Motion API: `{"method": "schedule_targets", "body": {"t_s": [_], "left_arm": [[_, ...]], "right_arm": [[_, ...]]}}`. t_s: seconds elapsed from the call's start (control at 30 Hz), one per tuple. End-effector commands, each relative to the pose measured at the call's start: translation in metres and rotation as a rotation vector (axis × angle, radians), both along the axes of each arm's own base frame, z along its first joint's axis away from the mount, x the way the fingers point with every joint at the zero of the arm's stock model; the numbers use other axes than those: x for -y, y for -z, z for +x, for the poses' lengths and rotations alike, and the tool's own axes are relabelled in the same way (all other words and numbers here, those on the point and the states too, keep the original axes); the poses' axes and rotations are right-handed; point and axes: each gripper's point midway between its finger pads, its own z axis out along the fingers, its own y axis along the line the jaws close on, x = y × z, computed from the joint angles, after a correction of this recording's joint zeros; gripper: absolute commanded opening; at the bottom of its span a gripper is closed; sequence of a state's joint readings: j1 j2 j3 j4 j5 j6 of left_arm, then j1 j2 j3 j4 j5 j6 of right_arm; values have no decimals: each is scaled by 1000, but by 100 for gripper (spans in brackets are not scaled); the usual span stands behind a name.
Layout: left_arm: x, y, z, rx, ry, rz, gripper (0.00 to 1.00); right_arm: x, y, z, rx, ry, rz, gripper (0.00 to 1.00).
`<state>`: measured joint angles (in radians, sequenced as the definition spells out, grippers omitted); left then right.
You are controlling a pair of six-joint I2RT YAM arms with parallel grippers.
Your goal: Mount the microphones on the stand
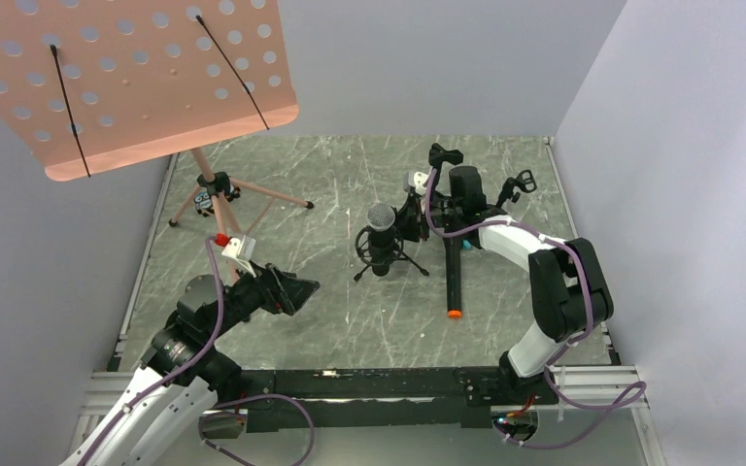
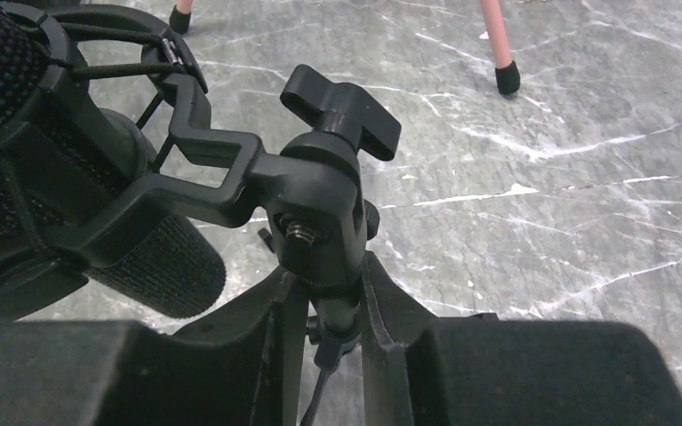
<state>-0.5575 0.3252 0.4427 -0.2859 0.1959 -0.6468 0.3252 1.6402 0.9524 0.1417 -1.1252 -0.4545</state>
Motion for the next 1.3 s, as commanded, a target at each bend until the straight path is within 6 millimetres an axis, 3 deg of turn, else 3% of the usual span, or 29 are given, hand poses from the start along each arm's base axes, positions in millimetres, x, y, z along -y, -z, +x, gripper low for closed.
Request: {"method": "schedule_targets", "body": {"t_s": [0.0,0.1,0.27,0.5,0.7,0.8,0.97,1.13,1.27], "left_arm": [[-3,-15,5,40,-19,2,87],[-3,-19,8,43,-25,18,87],[-4,-26,12,51,-36,42,87],[-8,-30,17,46,-67,55,87],[-9,-30,20,37,-100,17,87],[-10,-32,21,35,-109,9,86],[-13,-34,21,35,-120,21,87],[-13,-34,22,36,-119,30,87],[-12,-35,22,42,-116,26,87]], "right_arm": [[-11,-25,8,91,17,41,7],[-22,-40,29,126,59,76,4],[-45,-63,85,76,140,135,1],[-64,-68,175,91,254,66,1],[-67,-78,232,191,388,103,3],[-69,-78,248,179,421,150,4],[-71,-58,258,154,445,155,6],[-69,-40,245,126,427,138,12],[-66,-32,234,113,415,130,22]]}}
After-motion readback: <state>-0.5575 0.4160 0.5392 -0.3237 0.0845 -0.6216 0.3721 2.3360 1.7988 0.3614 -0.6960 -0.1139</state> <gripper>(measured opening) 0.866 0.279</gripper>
